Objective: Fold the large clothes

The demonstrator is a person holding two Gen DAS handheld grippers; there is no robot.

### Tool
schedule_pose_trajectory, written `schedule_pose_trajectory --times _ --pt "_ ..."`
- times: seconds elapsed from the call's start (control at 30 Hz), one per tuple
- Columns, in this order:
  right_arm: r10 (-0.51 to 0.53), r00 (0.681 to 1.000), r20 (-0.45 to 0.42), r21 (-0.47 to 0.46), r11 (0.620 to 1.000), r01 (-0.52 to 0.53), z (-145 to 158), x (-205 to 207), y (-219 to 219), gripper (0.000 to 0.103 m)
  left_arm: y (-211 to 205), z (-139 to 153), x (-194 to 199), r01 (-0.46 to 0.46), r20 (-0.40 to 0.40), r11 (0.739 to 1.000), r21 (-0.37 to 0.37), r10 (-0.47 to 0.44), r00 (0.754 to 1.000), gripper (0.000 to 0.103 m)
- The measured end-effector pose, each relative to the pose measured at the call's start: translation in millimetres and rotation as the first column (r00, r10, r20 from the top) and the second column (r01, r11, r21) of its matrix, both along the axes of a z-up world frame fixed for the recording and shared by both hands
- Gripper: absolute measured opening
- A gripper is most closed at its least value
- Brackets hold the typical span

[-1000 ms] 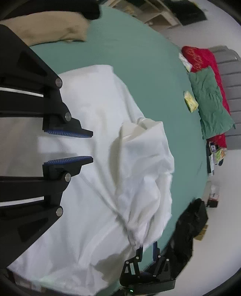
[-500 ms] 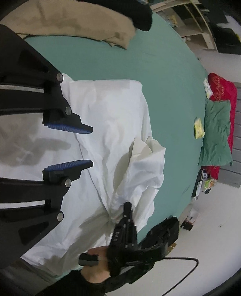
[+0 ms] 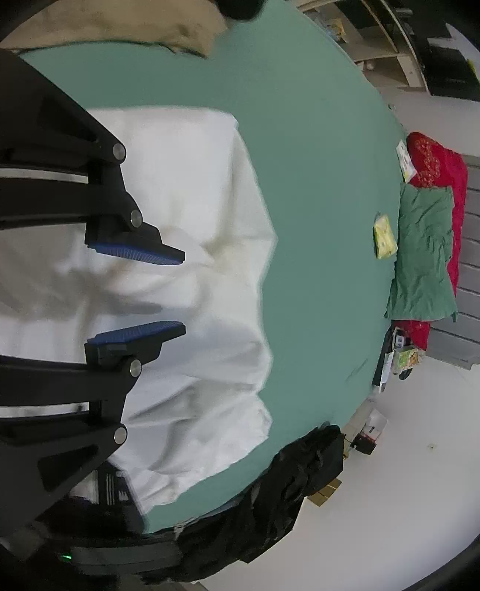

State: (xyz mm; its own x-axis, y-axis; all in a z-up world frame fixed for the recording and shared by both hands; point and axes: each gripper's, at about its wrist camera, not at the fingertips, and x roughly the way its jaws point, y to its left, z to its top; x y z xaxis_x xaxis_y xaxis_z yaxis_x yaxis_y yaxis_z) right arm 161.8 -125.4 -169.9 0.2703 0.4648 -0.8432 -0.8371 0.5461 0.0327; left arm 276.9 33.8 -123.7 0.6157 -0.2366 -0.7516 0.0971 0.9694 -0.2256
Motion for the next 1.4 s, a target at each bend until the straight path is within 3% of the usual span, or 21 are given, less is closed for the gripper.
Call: schedule_pose_trajectory --times 0.1,0.17,0.23,0.3,0.37,0.53,0.6,0.73,0.87,1.13,1.3,1.4 --pt "-0.033 0.999 -0.011 0.071 0.997 0.034 16 0 -16 0.006 -13 -2 22 0.005 0.003 1.000 0.019 -0.005 1.000 0.034" --pt "-0.064 0.997 0.040 0.139 0.989 0.058 35 7 -30 0.012 -16 0 32 -0.006 0.024 1.000 0.016 0.006 1.000 0.034" --pt "-0.119 0.988 0.096 0.171 0.980 0.102 49 23 -39 0.043 -19 2 41 0.000 0.051 1.000 0.003 0.000 0.999 0.034" --pt "-0.201 0.970 0.138 0.199 0.965 0.172 55 51 -49 0.061 -21 -1 53 0.011 0.052 1.000 0.005 -0.011 0.999 0.034" --pt "-0.258 0.960 0.112 0.193 0.953 0.234 48 83 -51 0.061 -21 -10 63 0.011 0.023 1.000 0.008 -0.011 1.000 0.034" --pt "-0.330 0.941 -0.072 0.172 0.926 0.337 4 132 -55 0.061 -20 -60 80 0.037 -0.109 0.999 0.035 -0.033 0.994 0.034" --pt "-0.344 0.933 -0.111 0.115 0.928 0.356 -17 136 -52 0.061 -23 -64 73 0.061 -0.074 0.996 0.062 -0.056 0.996 0.034" --pt "-0.343 0.938 -0.048 0.099 0.933 0.347 -16 129 -49 0.063 -25 -58 63 0.078 -0.073 0.995 0.063 -0.073 0.995 0.034" --pt "-0.375 0.927 -0.004 0.086 0.924 0.374 2 121 -52 0.063 -15 -30 41 0.035 -0.040 0.999 0.037 -0.033 0.999 0.034" --pt "-0.418 0.907 0.040 0.087 0.906 0.414 44 69 -80 0.065 30 17 -52 -0.113 0.008 0.993 0.017 0.113 0.994 0.034" --pt "-0.483 0.875 0.043 0.062 0.875 0.480 53 24 -114 0.066 58 19 -113 -0.210 -0.010 0.977 0.025 0.211 0.978 0.035" --pt "-0.528 0.848 0.047 0.043 0.849 0.526 53 2 -138 0.067 72 13 -145 -0.272 -0.012 0.961 0.047 0.273 0.962 0.046"
